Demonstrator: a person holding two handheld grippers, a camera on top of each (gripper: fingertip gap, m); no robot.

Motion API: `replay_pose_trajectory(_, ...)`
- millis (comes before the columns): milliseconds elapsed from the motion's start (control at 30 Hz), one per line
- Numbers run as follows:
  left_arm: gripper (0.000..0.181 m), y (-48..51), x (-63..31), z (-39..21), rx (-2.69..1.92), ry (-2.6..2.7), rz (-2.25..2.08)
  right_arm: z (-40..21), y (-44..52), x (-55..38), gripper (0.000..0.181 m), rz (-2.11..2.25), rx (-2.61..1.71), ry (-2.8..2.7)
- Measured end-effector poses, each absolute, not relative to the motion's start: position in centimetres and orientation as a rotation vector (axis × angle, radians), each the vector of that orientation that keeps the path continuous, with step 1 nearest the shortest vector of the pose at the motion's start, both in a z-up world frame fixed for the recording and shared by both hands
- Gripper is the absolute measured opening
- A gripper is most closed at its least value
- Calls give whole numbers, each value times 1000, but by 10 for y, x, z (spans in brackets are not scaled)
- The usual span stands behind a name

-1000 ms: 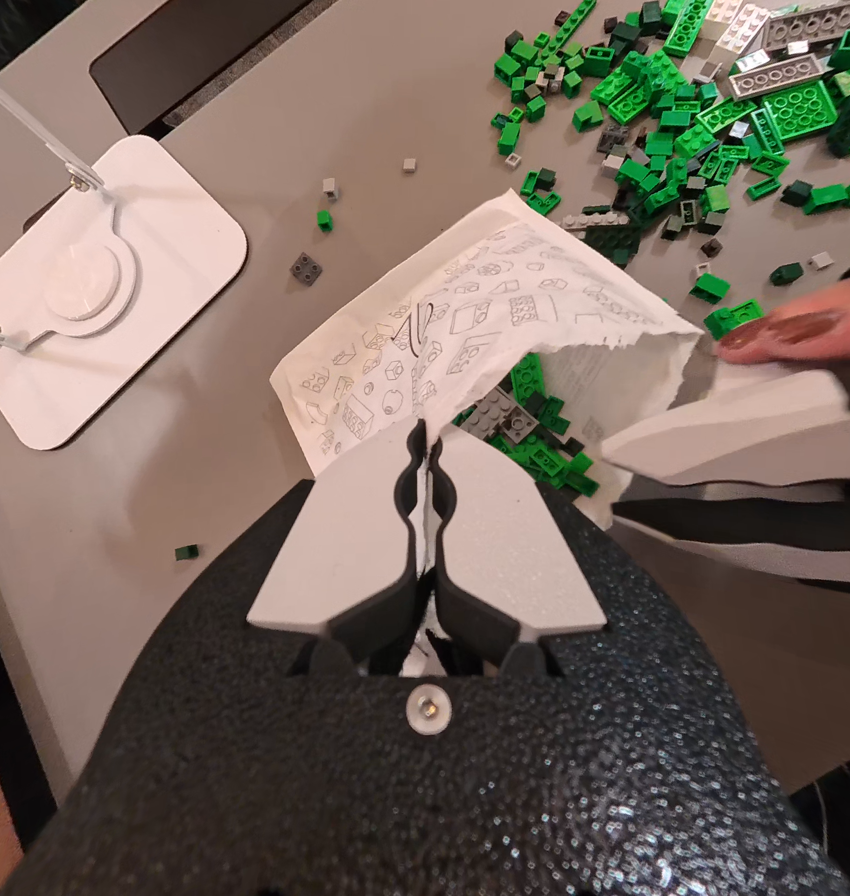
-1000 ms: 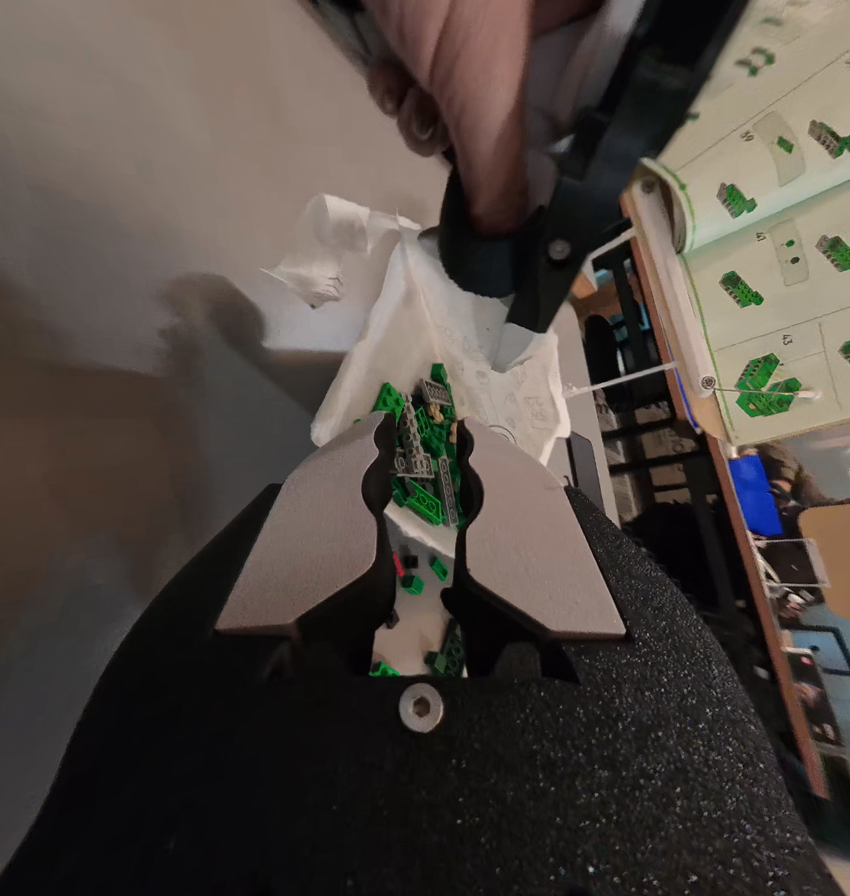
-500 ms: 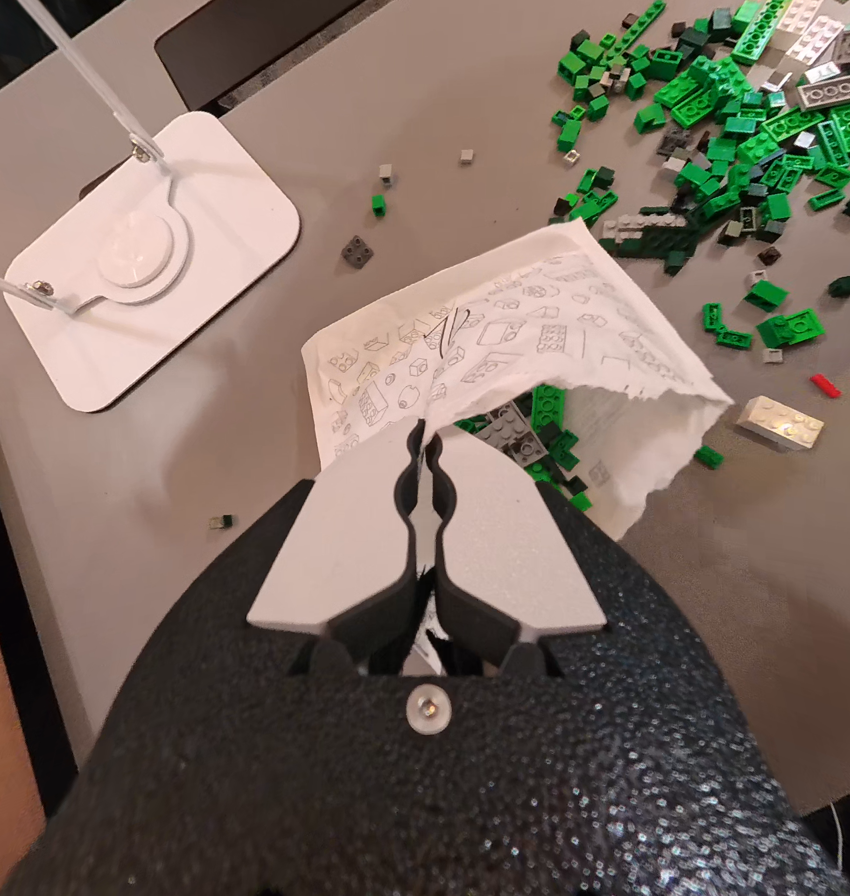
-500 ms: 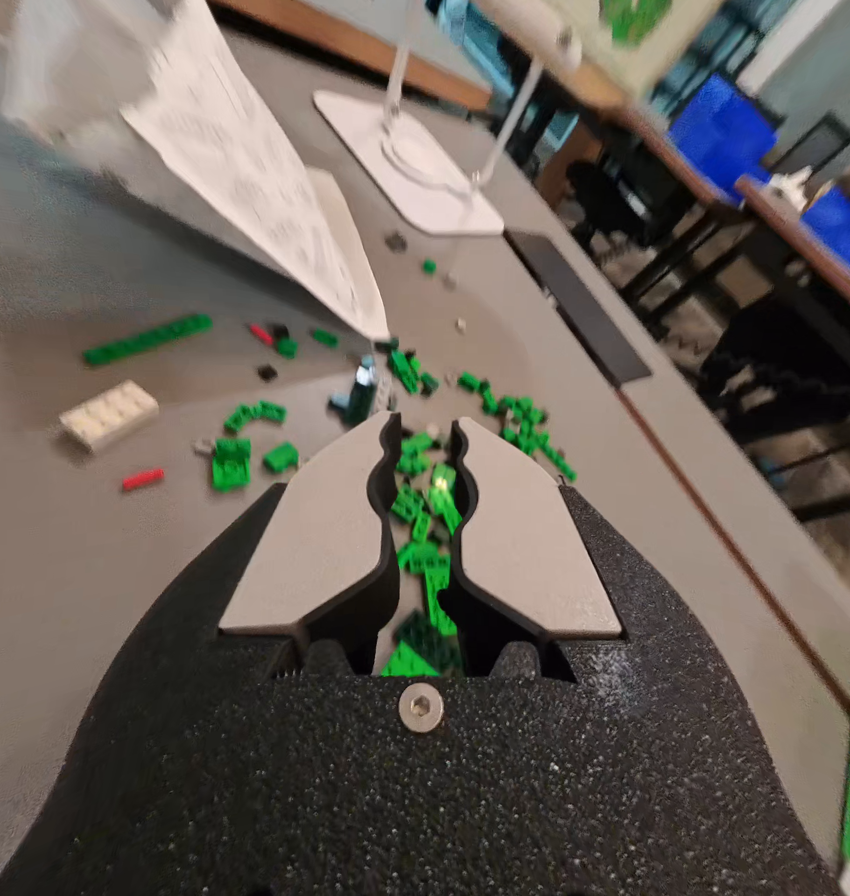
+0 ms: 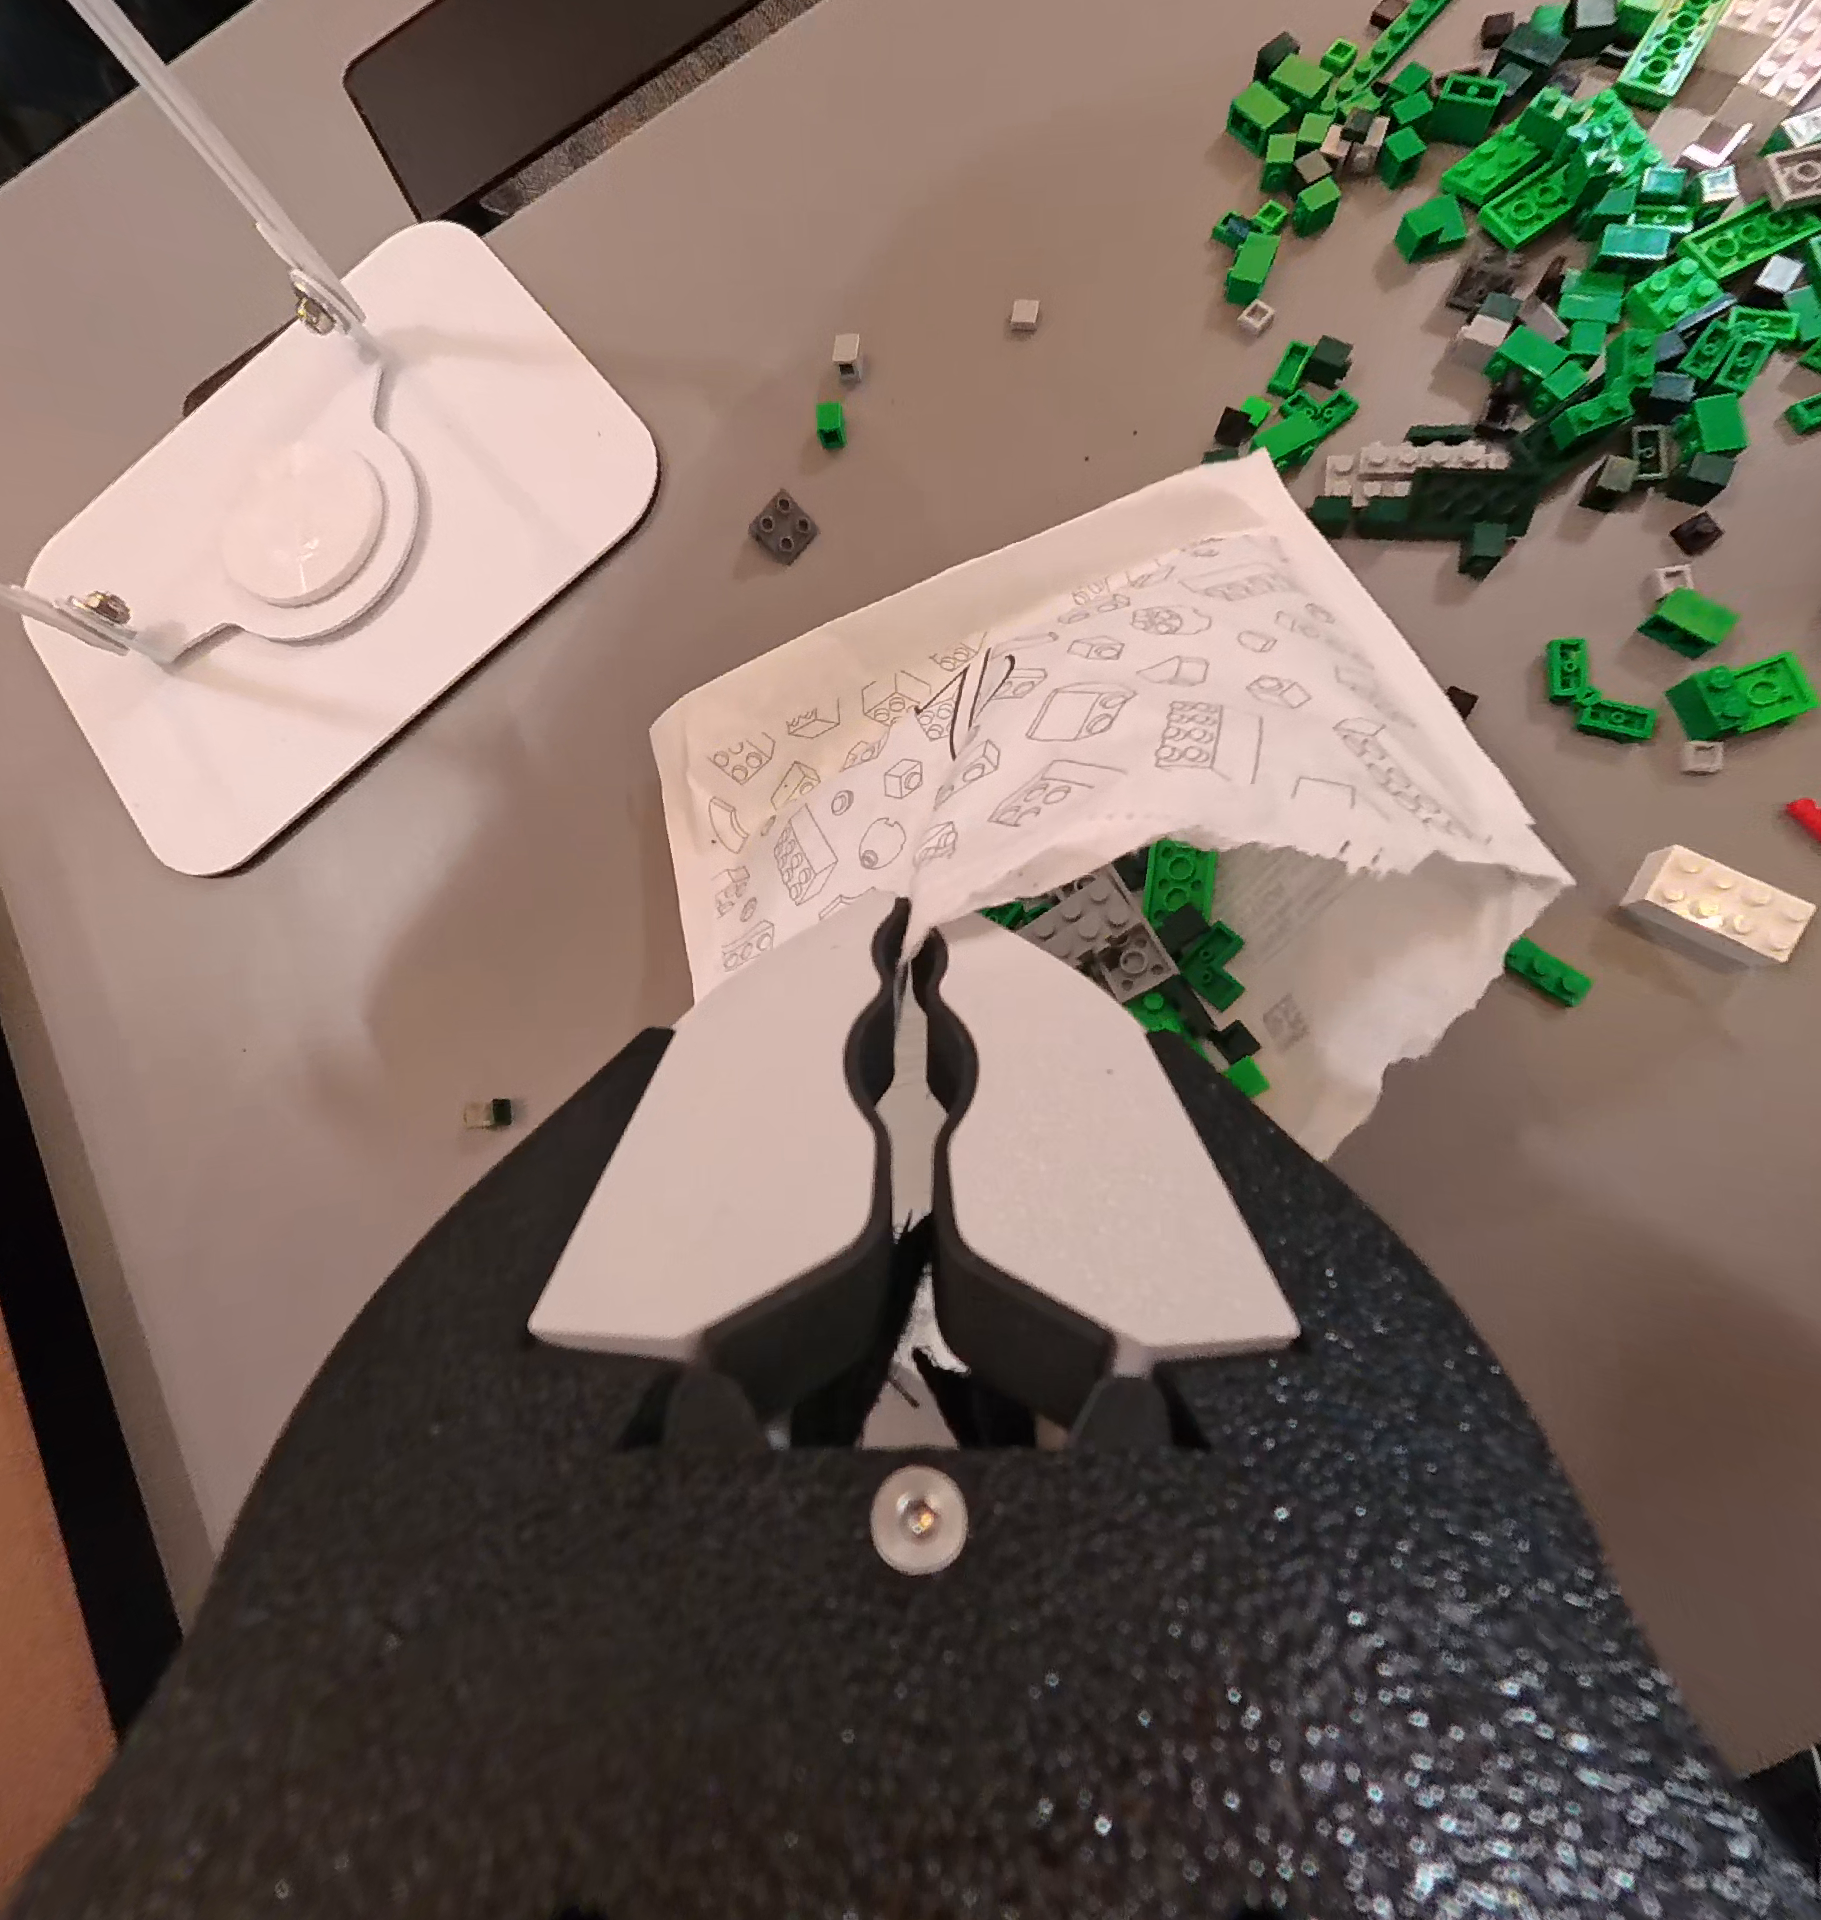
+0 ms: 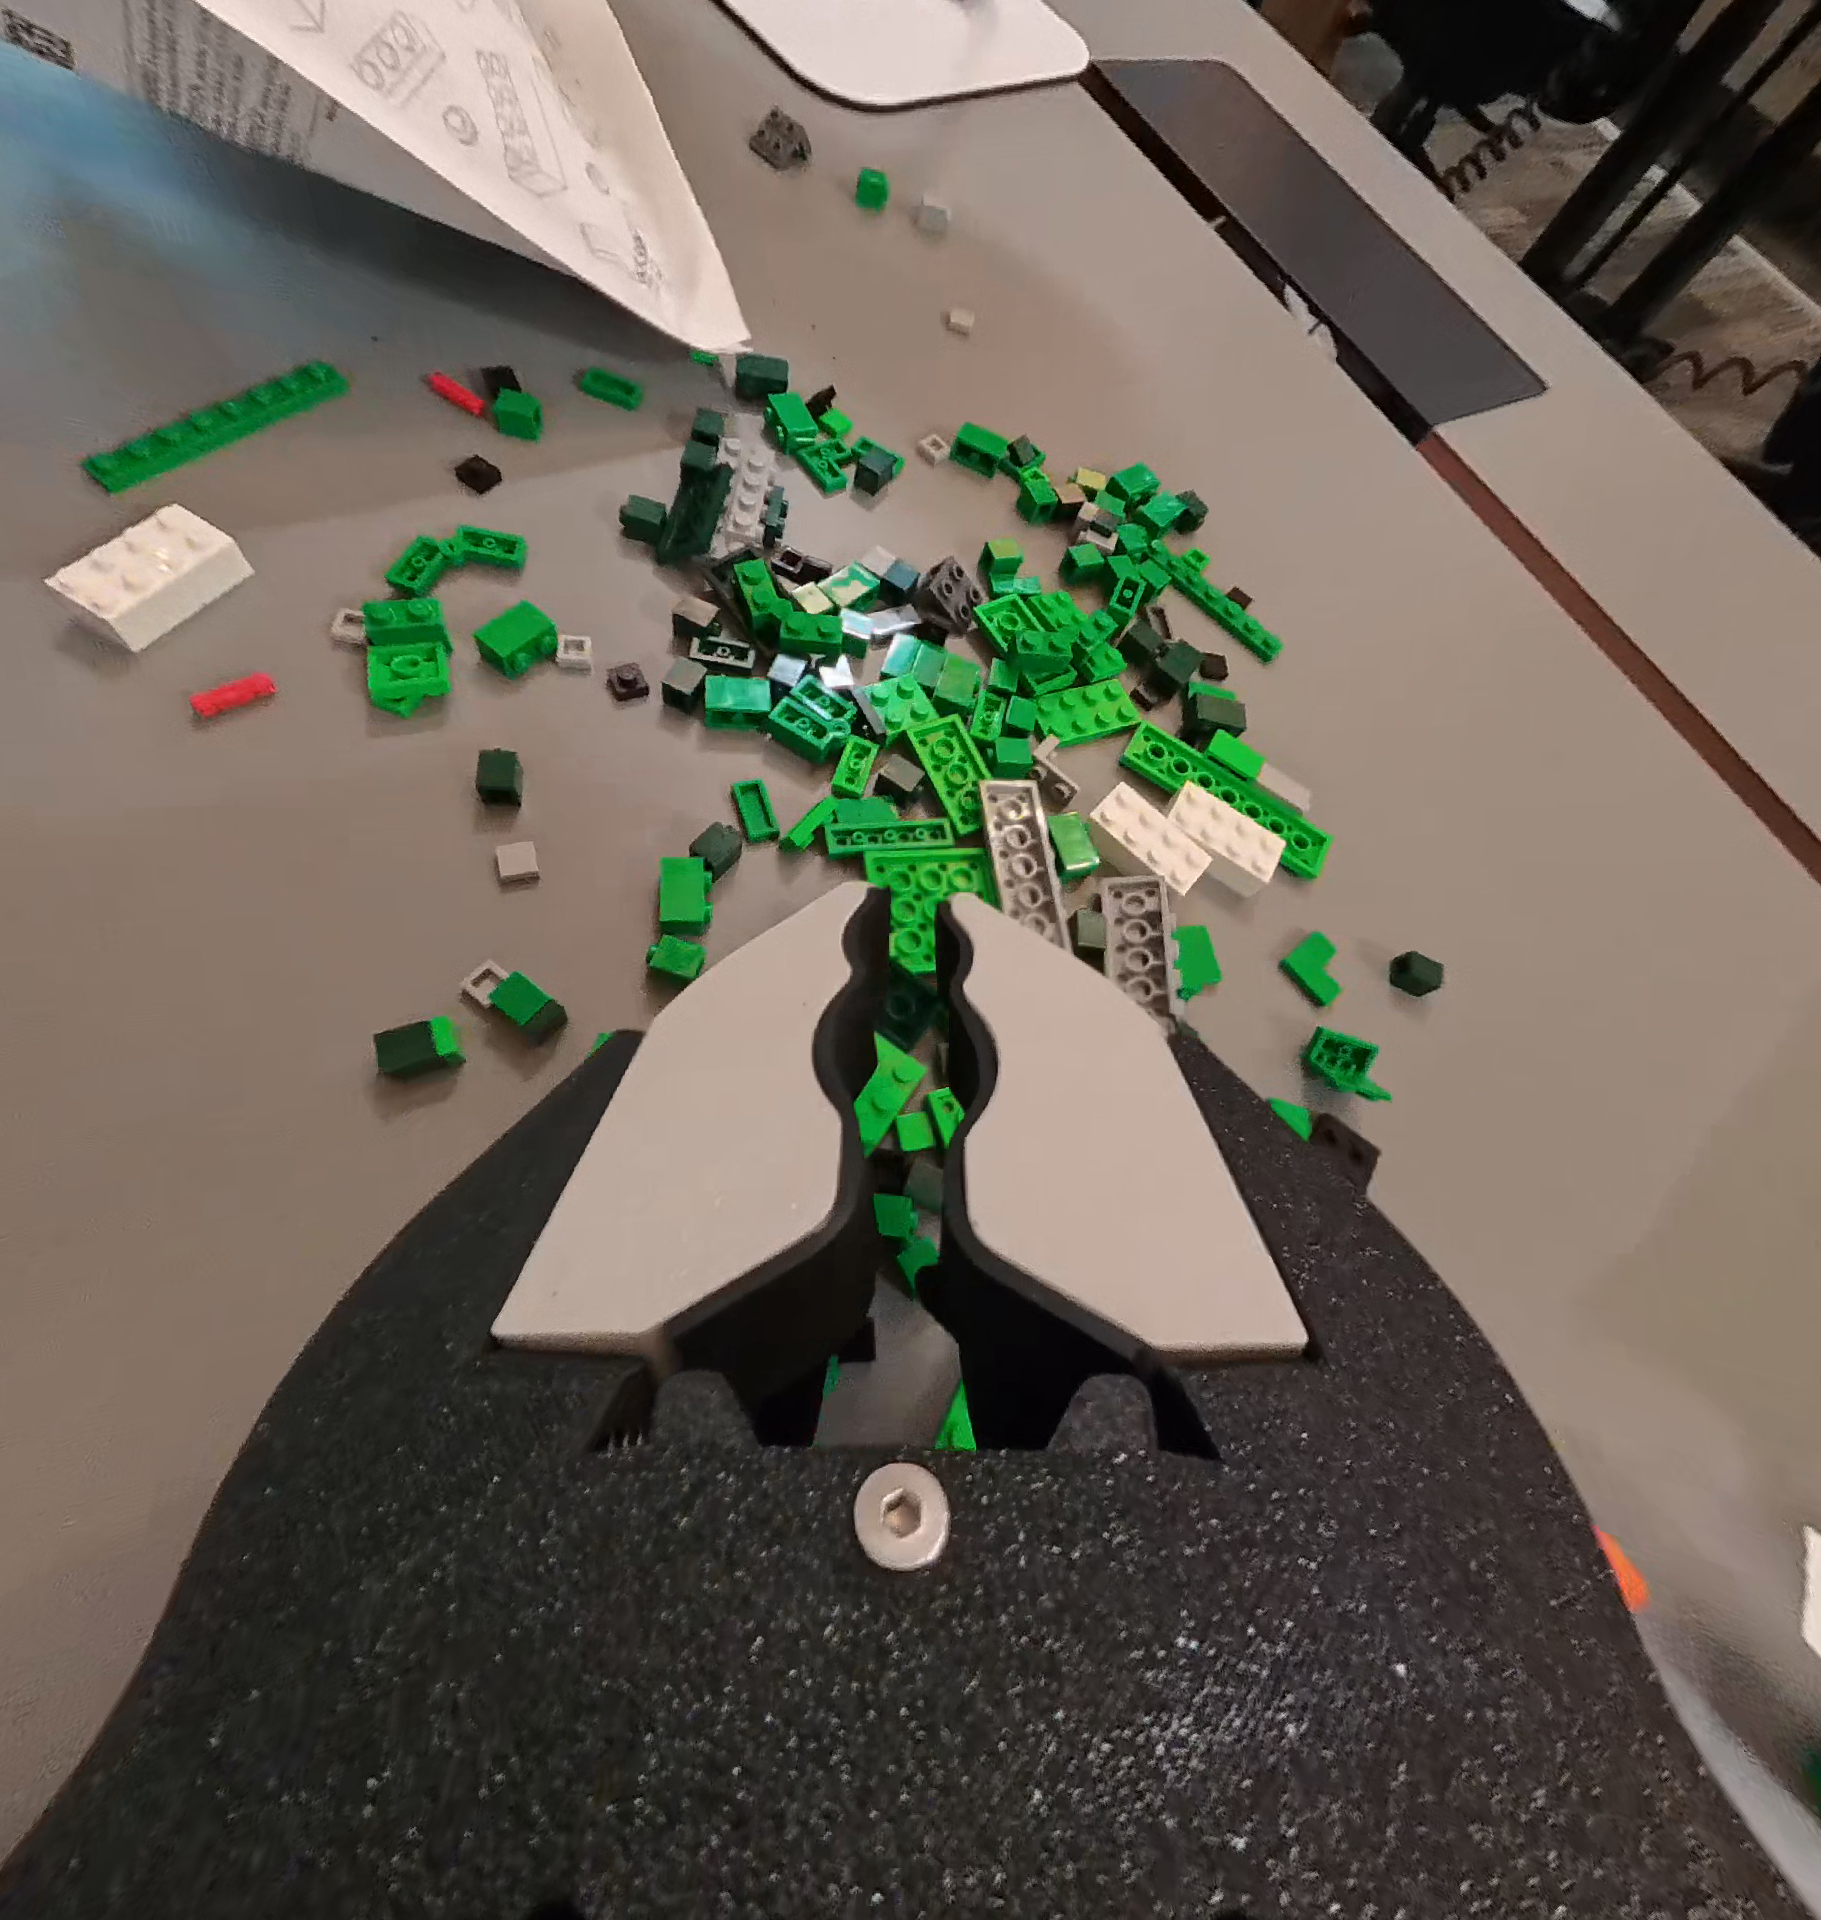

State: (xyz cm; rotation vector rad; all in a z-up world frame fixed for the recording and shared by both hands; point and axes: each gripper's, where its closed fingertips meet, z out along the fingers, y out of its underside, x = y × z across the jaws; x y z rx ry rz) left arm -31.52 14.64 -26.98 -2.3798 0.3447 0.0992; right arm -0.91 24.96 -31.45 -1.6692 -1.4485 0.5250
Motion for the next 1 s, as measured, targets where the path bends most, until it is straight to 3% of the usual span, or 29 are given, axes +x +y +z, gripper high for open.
replay_pose_trajectory(300,0,147,-315,-270,-2377,350,98,-316,263,8,7,431,-1709,-1384)
replay_pose_trajectory(567,0,147,-315,-270,-2376,356,95,-265,337,92,3,-161,-1628,-758)
replay_pose_trajectory(1000,0,147,-313,-271,-2378,366,85,-250,341,120,0,-166,-1603,-506)
